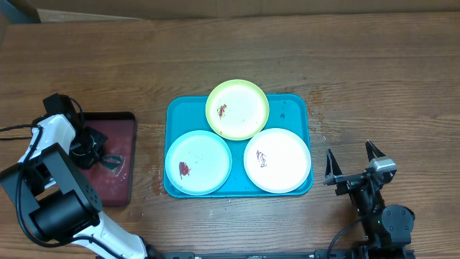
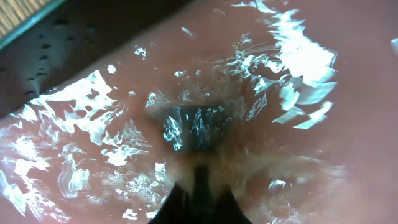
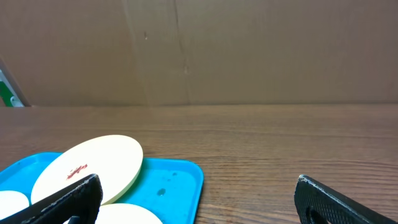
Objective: Clean dirty plates on tray and stack at the side
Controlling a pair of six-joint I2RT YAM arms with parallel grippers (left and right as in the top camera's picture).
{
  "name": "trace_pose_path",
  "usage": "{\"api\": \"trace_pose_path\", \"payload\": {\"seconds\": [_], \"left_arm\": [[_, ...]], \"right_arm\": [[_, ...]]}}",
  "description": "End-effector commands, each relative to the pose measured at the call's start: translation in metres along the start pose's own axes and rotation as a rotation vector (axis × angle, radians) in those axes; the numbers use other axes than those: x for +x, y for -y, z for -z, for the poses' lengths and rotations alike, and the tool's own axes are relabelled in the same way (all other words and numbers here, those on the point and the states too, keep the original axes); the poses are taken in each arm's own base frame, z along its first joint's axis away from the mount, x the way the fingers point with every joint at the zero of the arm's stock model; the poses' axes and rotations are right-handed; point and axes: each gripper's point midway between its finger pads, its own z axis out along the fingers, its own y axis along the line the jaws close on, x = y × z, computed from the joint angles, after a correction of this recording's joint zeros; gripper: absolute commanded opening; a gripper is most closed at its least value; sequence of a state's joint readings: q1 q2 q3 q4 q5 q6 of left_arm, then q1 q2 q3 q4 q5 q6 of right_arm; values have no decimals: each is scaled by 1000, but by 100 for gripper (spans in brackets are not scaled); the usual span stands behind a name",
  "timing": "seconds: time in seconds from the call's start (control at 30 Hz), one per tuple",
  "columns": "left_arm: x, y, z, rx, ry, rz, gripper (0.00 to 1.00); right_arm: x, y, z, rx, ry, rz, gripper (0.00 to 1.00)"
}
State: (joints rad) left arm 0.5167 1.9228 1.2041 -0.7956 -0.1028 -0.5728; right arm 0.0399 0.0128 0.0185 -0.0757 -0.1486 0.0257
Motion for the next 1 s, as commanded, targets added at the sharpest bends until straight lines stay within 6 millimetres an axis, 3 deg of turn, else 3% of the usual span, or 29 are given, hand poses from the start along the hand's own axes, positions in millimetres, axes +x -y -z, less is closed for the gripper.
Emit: {"api": "trace_pose_path", "payload": {"seconds": [0.0,0.03,0.3,0.4,0.47,0.5,0.53,0.7,0.73,0.8,0.83,0.97], "left_arm": [[11,-15,-18,-79,-38,-6,50],[14,-15,-17,-76,-52,-7,100],[39,-12,-15,-43,-167,-10,100],[46,-13,-14,-44,-198,-11,75],[47,-14,-13,-44,-204,-10,43],[47,-14,-13,-48,-203,-10,13],[47,-14,-13,-48,-203,-10,4],[47,-14,-13,-48,-203,-10,6],[48,-15,-13,-49,-205,-10,18],[51,-15,-12,-49,-218,-12,81],[53,-14,-12,-45,-228,-12,100],[69,-9,-8,-7,-307,-5,100]], "right_arm": [[2,3,0,17,5,4,100],[2,3,0,17,5,4,100],[2,3,0,17,4,4,100],[2,3,0,17,5,5,100],[2,3,0,17,5,5,100],[2,3,0,17,5,4,100],[2,3,0,17,5,4,100],[2,3,0,17,5,4,100],[2,3,0,17,5,4,100],[2,3,0,17,5,4,100],[2,3,0,17,5,4,100],[2,3,0,17,5,4,100]]}}
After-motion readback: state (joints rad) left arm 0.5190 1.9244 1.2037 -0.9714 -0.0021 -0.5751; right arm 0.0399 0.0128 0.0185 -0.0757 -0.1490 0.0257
